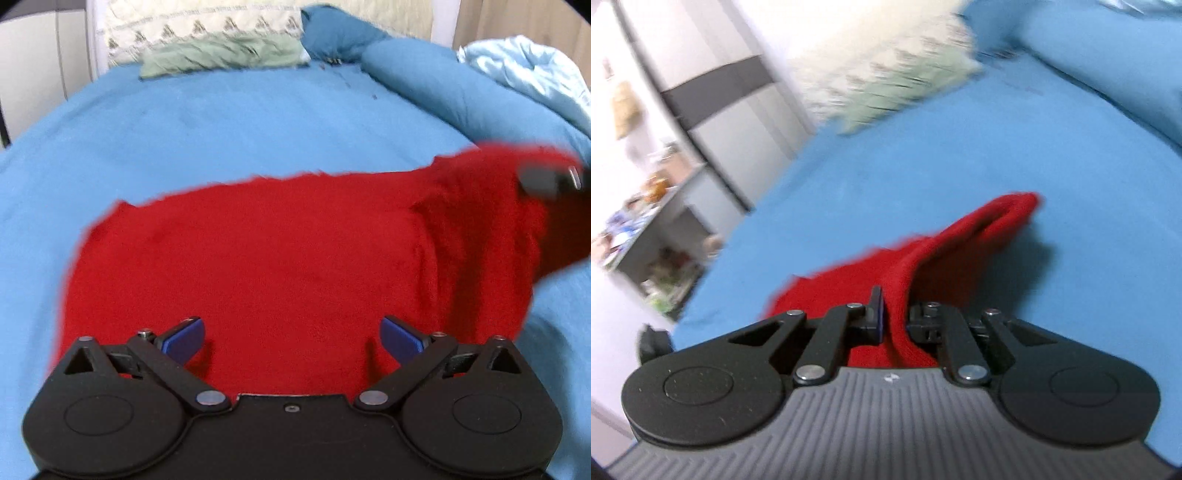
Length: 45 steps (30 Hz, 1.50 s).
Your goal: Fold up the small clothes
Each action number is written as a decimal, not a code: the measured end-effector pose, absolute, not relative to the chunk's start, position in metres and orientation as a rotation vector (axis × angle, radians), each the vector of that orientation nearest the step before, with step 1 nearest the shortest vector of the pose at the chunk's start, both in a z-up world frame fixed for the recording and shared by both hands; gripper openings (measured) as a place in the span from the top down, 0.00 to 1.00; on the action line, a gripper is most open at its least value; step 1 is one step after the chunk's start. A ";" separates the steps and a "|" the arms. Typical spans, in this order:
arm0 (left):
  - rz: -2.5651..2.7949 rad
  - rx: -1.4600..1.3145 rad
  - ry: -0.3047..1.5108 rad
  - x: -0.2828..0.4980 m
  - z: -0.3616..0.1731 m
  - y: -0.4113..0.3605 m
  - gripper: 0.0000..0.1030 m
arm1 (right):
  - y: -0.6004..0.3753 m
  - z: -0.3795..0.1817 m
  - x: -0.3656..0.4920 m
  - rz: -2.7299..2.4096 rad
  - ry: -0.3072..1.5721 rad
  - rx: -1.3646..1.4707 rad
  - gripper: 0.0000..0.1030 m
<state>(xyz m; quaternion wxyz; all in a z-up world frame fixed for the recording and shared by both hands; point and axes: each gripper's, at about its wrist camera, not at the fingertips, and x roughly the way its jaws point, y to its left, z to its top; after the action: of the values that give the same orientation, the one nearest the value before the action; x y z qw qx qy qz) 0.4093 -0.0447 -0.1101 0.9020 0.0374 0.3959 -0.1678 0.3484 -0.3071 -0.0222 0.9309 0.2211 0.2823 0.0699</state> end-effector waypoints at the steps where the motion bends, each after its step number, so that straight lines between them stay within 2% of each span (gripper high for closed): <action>1: -0.343 0.079 0.806 0.405 -0.106 -0.032 0.01 | -0.286 -0.014 0.357 0.184 0.573 0.424 0.76; 5: -0.307 0.057 0.776 0.382 -0.103 0.023 0.01 | -0.191 -0.014 0.393 0.335 0.609 0.280 0.76; 9: -0.286 0.021 0.807 0.363 -0.124 0.061 0.01 | -0.098 -0.065 0.427 0.444 0.759 0.139 0.76; 13: -0.294 0.041 0.820 0.351 -0.146 0.073 0.01 | -0.054 -0.114 0.440 0.443 0.880 0.018 0.75; 15: -0.304 0.041 0.796 0.348 -0.147 0.075 0.01 | -0.054 -0.113 0.443 0.454 0.866 0.012 0.69; 16: -0.309 0.035 0.788 0.348 -0.146 0.075 0.01 | -0.057 -0.109 0.443 0.465 0.862 0.019 0.57; 17: -0.314 0.024 0.779 0.348 -0.145 0.074 0.01 | -0.061 -0.103 0.443 0.487 0.859 0.032 0.39; 19: -0.334 -0.015 0.753 0.346 -0.139 0.077 0.01 | -0.071 -0.085 0.433 0.512 0.799 0.052 0.23; 22: -0.362 -0.080 0.716 0.345 -0.130 0.077 0.01 | -0.105 -0.053 0.411 0.480 0.691 0.081 0.16; 23: -0.365 -0.106 0.709 0.345 -0.128 0.078 0.01 | -0.113 -0.047 0.402 0.456 0.667 0.080 0.09; 25: -0.359 -0.165 0.707 0.348 -0.127 0.081 0.02 | -0.135 -0.041 0.380 0.365 0.624 0.037 0.03; 29: -0.328 -0.301 0.711 0.360 -0.128 0.094 0.06 | -0.164 -0.077 0.340 0.260 0.653 -0.021 0.03; 32: -0.307 -0.372 0.736 0.369 -0.132 0.098 0.16 | -0.163 -0.119 0.319 0.195 0.689 -0.045 0.03; 33: -0.303 -0.385 0.751 0.374 -0.135 0.100 0.25 | -0.162 -0.130 0.315 0.174 0.692 -0.049 0.03; 34: -0.300 -0.386 0.763 0.374 -0.136 0.101 0.38 | -0.161 -0.141 0.312 0.150 0.696 -0.036 0.04; 38: -0.300 -0.425 0.828 0.384 -0.142 0.098 0.62 | -0.156 -0.168 0.306 0.120 0.692 0.127 0.04; 40: -0.293 -0.457 0.845 0.382 -0.143 0.100 0.86 | -0.149 -0.168 0.310 0.105 0.666 0.149 0.04; 45: -0.299 -0.505 0.806 0.381 -0.128 0.112 0.91 | -0.133 -0.174 0.315 0.072 0.649 0.070 0.04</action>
<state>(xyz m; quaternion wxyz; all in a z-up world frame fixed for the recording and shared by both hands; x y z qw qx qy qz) 0.3813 0.1116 -0.1283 0.8783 -0.2421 0.3866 -0.1433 0.3147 -0.1332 -0.1739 0.9466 0.0344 0.3187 0.0353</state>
